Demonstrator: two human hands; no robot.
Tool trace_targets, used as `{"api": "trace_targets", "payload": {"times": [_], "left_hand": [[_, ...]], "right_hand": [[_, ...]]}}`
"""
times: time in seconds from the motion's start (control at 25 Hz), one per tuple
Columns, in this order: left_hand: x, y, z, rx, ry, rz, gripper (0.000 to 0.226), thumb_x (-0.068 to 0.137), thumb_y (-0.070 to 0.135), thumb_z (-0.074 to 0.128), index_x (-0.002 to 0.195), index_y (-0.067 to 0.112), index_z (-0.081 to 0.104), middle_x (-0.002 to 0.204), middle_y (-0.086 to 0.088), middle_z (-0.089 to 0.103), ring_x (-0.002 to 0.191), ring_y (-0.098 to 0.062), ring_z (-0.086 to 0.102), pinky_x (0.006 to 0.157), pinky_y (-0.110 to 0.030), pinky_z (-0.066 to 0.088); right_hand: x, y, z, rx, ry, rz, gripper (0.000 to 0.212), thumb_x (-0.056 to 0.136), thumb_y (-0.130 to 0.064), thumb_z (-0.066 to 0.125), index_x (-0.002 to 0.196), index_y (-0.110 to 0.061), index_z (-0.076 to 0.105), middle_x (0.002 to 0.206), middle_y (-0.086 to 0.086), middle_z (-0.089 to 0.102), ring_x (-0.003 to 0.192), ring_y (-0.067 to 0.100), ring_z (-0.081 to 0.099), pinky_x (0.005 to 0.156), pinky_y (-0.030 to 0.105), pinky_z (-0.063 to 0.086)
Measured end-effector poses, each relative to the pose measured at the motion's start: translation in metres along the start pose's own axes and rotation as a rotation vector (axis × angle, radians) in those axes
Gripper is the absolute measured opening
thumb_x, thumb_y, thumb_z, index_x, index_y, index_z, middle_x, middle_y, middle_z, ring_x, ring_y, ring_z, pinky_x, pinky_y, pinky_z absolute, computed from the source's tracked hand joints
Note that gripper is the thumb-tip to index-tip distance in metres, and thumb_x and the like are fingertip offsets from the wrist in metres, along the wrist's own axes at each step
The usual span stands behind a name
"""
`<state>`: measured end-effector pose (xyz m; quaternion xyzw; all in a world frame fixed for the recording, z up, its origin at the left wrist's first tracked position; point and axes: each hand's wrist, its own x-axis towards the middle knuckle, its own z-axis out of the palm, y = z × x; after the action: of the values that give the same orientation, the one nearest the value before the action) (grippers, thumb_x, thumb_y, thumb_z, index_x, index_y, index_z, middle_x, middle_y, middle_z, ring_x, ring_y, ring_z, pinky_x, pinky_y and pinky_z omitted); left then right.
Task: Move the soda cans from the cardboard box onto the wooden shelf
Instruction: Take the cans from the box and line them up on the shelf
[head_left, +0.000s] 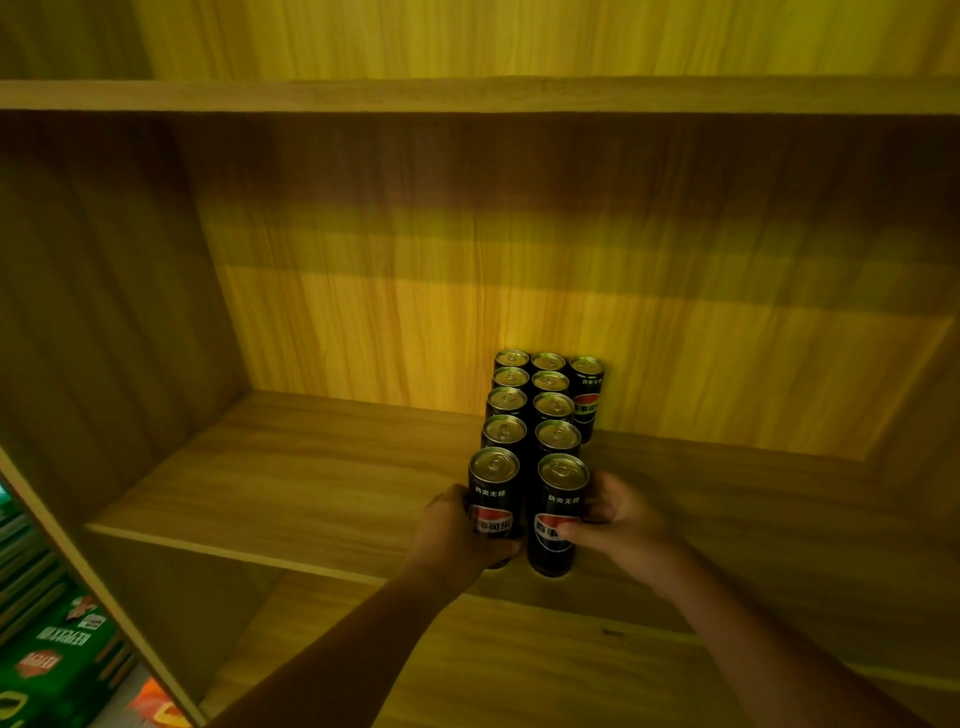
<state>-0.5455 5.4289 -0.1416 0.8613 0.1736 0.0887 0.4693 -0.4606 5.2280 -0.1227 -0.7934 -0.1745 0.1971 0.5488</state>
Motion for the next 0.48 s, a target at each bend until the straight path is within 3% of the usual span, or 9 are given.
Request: {"api": "trace_targets", "payload": {"times": [0.12, 0.2, 0.4, 0.48], "left_hand": [[-0.003, -0.007, 0.002, 0.044, -0.005, 0.006, 0.047, 0.069, 0.011, 0.087, 0.101, 0.023, 0.055, 0.088, 0.017, 0.058, 0.073, 0.01, 0.052, 0.053, -0.003, 0.043], [-0.002, -0.01, 0.005, 0.029, 0.0, -0.003, 0.043, 0.071, 0.01, 0.086, 0.098, 0.025, 0.056, 0.085, 0.019, 0.058, 0.073, 0.011, 0.053, 0.053, -0.003, 0.043], [0.004, -0.012, 0.011, 0.034, 0.027, -0.003, 0.046, 0.068, 0.016, 0.088, 0.106, 0.02, 0.062, 0.101, 0.009, 0.068, 0.083, 0.001, 0.062, 0.058, -0.007, 0.043], [0.007, -0.013, 0.012, 0.032, 0.037, 0.003, 0.049, 0.067, 0.017, 0.088, 0.108, 0.021, 0.062, 0.103, 0.008, 0.068, 0.085, 0.0, 0.062, 0.059, -0.009, 0.044]], "right_hand": [[-0.002, 0.004, 0.001, -0.018, 0.044, 0.027, 0.082, 0.062, -0.026, 0.087, 0.132, -0.019, 0.047, 0.126, 0.001, 0.061, 0.112, 0.017, 0.06, 0.093, 0.043, 0.051], [-0.001, 0.007, 0.001, -0.049, 0.068, 0.031, 0.093, 0.056, -0.038, 0.088, 0.136, -0.019, 0.045, 0.125, 0.0, 0.062, 0.11, 0.016, 0.061, 0.091, 0.044, 0.053], [0.0, 0.005, 0.007, -0.064, 0.085, 0.017, 0.06, 0.071, -0.025, 0.082, 0.123, -0.023, 0.053, 0.113, -0.007, 0.064, 0.101, 0.01, 0.062, 0.08, 0.031, 0.054], [-0.001, 0.005, 0.008, -0.076, 0.094, 0.009, 0.057, 0.071, -0.027, 0.081, 0.121, -0.024, 0.055, 0.112, -0.008, 0.064, 0.101, 0.011, 0.063, 0.084, 0.035, 0.054]]}}
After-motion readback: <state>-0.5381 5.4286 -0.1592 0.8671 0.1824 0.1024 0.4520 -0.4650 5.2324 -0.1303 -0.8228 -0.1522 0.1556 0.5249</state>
